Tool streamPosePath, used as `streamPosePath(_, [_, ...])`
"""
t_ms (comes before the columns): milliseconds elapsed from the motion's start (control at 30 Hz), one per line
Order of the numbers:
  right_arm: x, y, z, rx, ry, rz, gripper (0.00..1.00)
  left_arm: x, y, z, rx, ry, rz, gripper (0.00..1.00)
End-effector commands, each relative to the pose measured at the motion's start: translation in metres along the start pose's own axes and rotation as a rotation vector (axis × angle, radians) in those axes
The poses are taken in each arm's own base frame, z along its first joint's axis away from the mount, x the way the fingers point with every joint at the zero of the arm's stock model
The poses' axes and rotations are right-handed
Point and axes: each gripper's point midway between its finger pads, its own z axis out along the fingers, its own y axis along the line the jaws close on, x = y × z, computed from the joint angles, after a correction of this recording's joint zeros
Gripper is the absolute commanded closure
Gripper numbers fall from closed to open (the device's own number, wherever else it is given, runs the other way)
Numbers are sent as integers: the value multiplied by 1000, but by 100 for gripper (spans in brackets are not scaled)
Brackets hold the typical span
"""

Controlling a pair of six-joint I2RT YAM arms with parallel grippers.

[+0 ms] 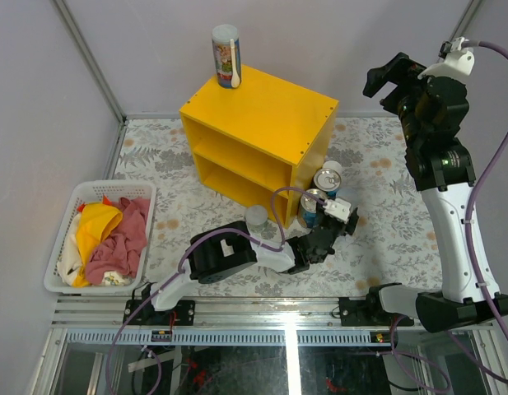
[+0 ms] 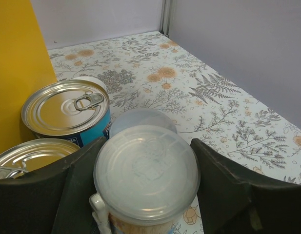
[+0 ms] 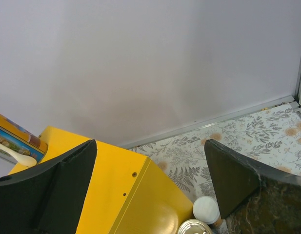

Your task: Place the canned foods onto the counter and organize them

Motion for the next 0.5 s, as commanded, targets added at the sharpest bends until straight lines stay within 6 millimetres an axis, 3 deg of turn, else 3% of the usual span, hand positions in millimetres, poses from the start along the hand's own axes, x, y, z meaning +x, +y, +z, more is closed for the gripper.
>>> streamPosePath(0, [-27,14,-11,-64,-78,27,1,14,1,-12,14,42,20,54])
streamPosePath(167, [-32,15,-13,-64,-83,23,0,-12,-8,-16,57,-13,42,99])
streamPosePath(467, [-38,15,-19,-62,-91,4,1,-57,-39,-37,191,-91,122,100])
